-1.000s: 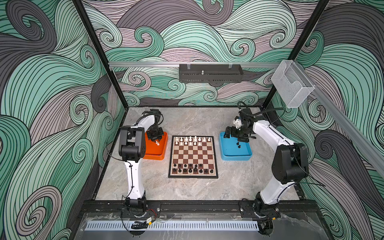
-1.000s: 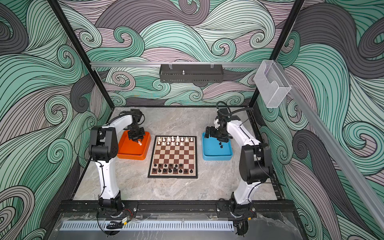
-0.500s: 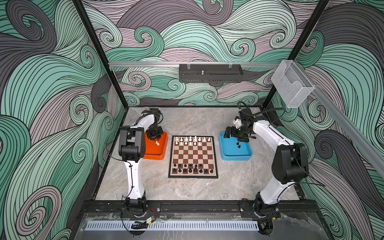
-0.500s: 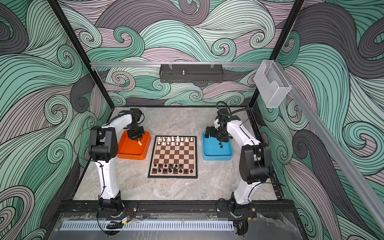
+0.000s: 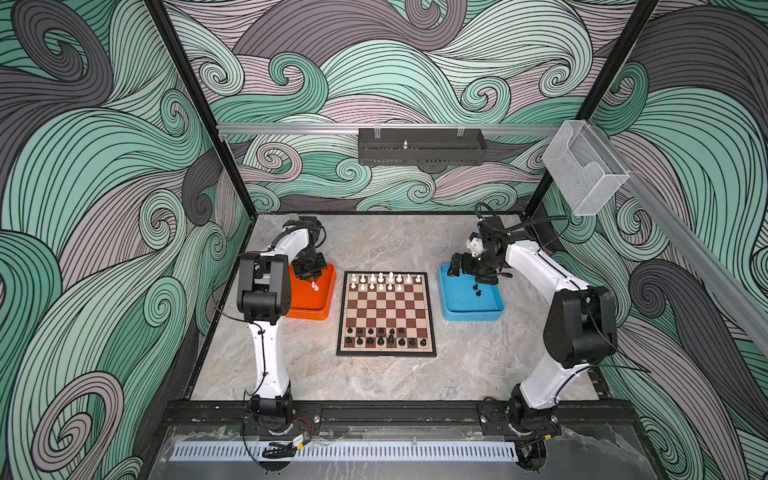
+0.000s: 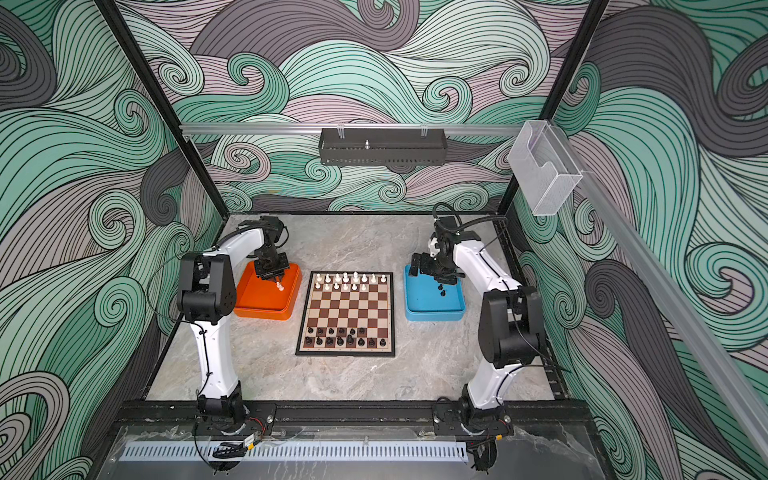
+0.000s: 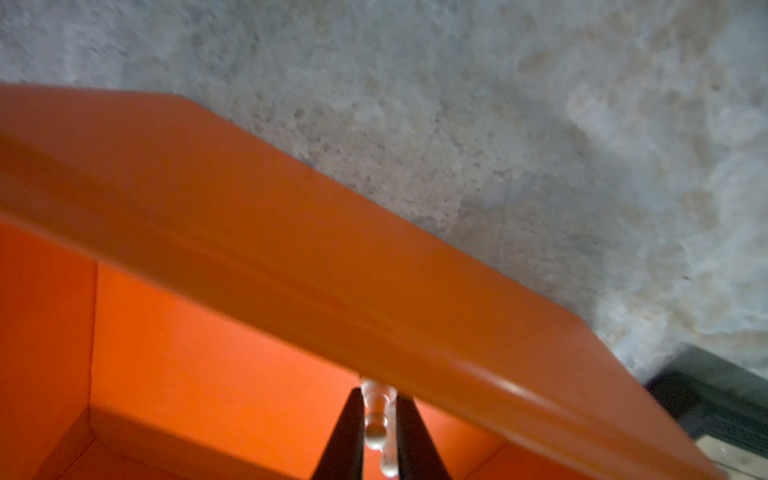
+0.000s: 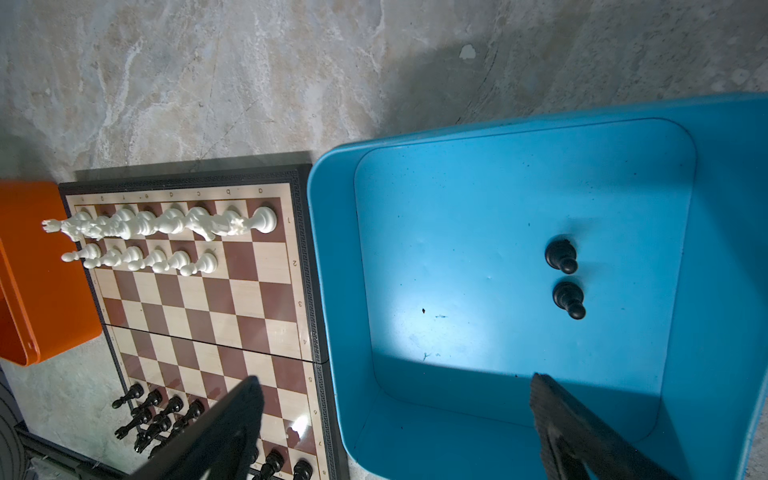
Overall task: Set up the chess pieces on the board
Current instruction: 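Lift the white pawn out of the orange tray with the left gripper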
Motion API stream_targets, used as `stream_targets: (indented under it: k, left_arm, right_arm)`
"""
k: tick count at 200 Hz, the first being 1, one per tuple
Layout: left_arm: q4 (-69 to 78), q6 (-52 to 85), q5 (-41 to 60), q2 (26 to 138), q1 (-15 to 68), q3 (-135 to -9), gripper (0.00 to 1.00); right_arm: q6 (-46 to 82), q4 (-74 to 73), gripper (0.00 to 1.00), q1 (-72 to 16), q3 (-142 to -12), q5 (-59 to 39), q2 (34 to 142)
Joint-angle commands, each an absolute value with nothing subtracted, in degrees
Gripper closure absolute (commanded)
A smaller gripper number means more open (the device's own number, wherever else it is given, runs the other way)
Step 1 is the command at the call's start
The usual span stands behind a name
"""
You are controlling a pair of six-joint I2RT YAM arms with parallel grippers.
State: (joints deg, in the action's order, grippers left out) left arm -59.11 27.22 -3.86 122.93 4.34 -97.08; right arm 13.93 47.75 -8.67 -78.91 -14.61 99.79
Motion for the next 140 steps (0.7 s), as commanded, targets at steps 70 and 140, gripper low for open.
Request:
stream_targets:
  k: [70,140]
  left_arm:
    - [-59.86,27.34,-3.09,122.6,5.27,-95.89,0.72]
    - [-60.02,27.16,-3.43,122.96,5.36,-96.33,0.78]
  right_arm:
    - [13.71,48.42,0.0,-8.57,-79.33,-14.79,100.07]
    - [13.71,48.5,0.0,-8.53,-79.18,-14.68,100.0]
